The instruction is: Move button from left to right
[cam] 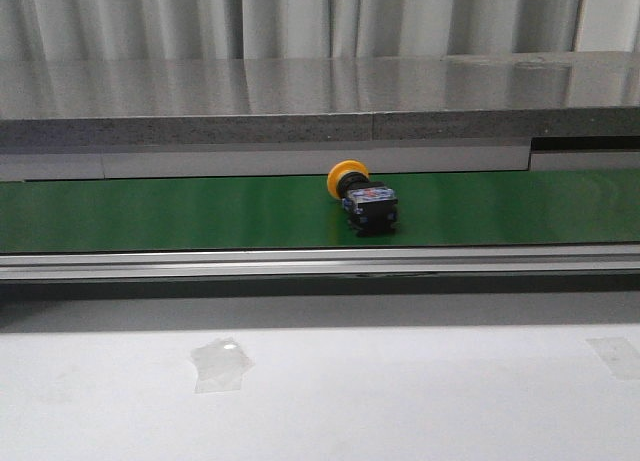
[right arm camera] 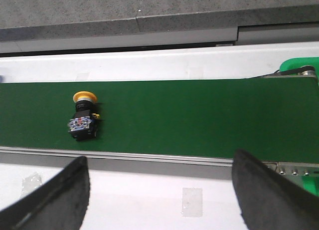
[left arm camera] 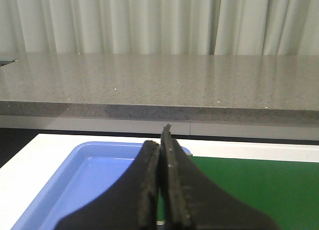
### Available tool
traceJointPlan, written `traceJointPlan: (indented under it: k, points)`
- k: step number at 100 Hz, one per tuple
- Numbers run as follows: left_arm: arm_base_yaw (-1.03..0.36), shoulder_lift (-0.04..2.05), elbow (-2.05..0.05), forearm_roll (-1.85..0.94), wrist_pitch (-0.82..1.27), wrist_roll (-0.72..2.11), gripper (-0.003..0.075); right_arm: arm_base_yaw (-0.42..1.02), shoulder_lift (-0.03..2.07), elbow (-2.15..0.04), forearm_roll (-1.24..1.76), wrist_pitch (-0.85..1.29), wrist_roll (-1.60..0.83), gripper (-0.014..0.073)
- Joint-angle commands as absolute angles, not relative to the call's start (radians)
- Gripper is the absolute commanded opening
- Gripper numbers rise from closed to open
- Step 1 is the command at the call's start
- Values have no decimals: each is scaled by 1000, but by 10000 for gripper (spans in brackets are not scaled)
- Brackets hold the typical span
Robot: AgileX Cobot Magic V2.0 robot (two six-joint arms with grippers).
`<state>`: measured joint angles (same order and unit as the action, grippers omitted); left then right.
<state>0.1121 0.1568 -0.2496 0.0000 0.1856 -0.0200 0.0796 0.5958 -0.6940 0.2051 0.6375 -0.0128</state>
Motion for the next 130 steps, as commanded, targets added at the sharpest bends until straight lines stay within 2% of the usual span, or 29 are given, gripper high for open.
traceJointPlan:
  k: [1,36,73,130]
  points:
    - [106,177,-285,-7,97,-23,-20,75,640,-742,230,594,-17,638]
    - [106,177,-285,-7,97,-23,-20,80,993,-926,243,650,-122,612]
    - [106,177,-285,-7,97,-23,-20,177,1352,-1125,241,675,-170,612]
    - [106,177,-285,-7,97,-23,-20,188,1566,-1207,199,687,-196,612]
